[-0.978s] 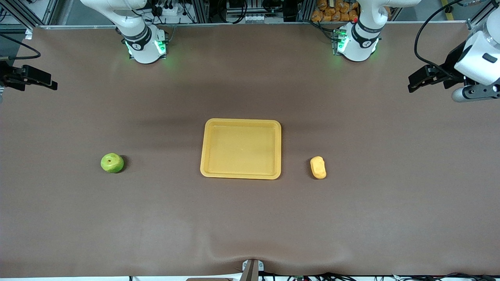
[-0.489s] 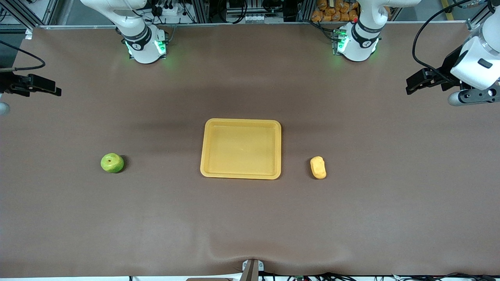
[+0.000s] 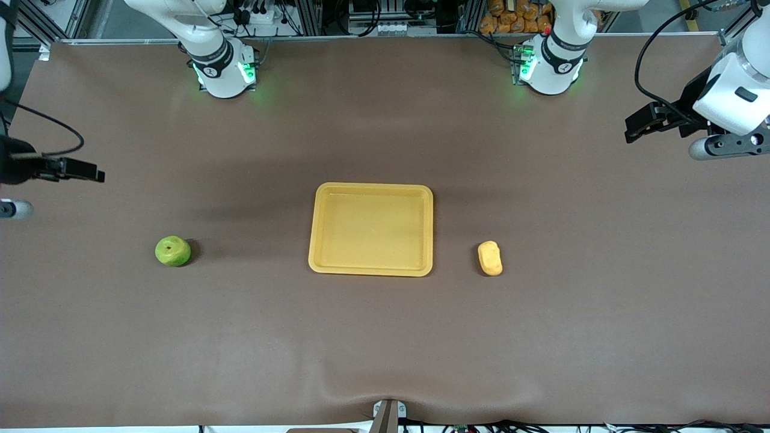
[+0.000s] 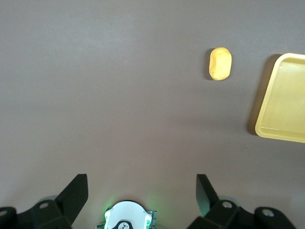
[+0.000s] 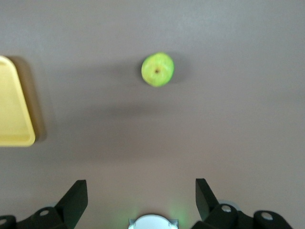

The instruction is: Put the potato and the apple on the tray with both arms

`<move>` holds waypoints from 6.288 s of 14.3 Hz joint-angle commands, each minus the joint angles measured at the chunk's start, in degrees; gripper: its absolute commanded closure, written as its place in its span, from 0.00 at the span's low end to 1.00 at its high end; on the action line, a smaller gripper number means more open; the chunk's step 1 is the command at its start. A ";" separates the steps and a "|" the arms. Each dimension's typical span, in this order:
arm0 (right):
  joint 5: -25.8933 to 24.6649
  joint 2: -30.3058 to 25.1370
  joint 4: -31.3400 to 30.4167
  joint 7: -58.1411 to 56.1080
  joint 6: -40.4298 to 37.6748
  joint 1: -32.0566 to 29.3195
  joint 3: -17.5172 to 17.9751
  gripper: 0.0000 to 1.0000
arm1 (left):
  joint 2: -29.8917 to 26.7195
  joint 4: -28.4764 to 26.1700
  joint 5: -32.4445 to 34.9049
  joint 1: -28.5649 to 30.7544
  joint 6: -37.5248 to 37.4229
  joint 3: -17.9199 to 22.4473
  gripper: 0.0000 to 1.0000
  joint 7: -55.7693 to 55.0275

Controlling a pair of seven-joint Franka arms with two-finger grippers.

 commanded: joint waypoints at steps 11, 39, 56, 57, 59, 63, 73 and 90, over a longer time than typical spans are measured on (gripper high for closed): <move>-0.38 7.79 -15.33 -0.77 23.17 -3.19 0.96 0.00 | 1.72 -1.58 -0.71 -1.14 0.38 -0.25 0.00 0.90; -0.38 19.84 -23.24 0.20 52.97 -0.90 1.23 0.00 | 19.91 -10.81 -1.76 -3.34 32.36 -8.42 0.00 -21.42; 2.59 16.77 -13.49 0.29 33.03 -0.20 1.93 1.00 | 29.31 -11.07 -0.97 -5.27 44.75 -8.34 0.00 -29.50; 4.17 16.24 -13.13 0.46 31.36 -0.20 2.36 1.00 | 29.93 -11.07 -0.89 -5.36 45.98 -8.25 0.00 -30.12; 6.03 15.71 -11.99 3.43 28.28 0.76 2.54 1.00 | 31.51 -11.16 -0.89 -5.18 48.36 -8.16 0.00 -30.22; 8.49 15.62 -9.62 14.41 23.79 5.41 2.63 1.00 | 33.80 -11.25 -0.10 -4.83 51.35 -7.98 0.00 -30.30; 11.74 15.97 -8.65 57.53 28.95 21.05 2.55 1.00 | 36.88 -13.18 -0.01 -4.57 56.36 -7.90 0.02 -30.39; 5.50 25.11 -9.35 108.13 46.64 36.27 2.19 1.00 | 37.85 -13.18 0.08 -5.53 57.95 -7.90 0.70 -29.43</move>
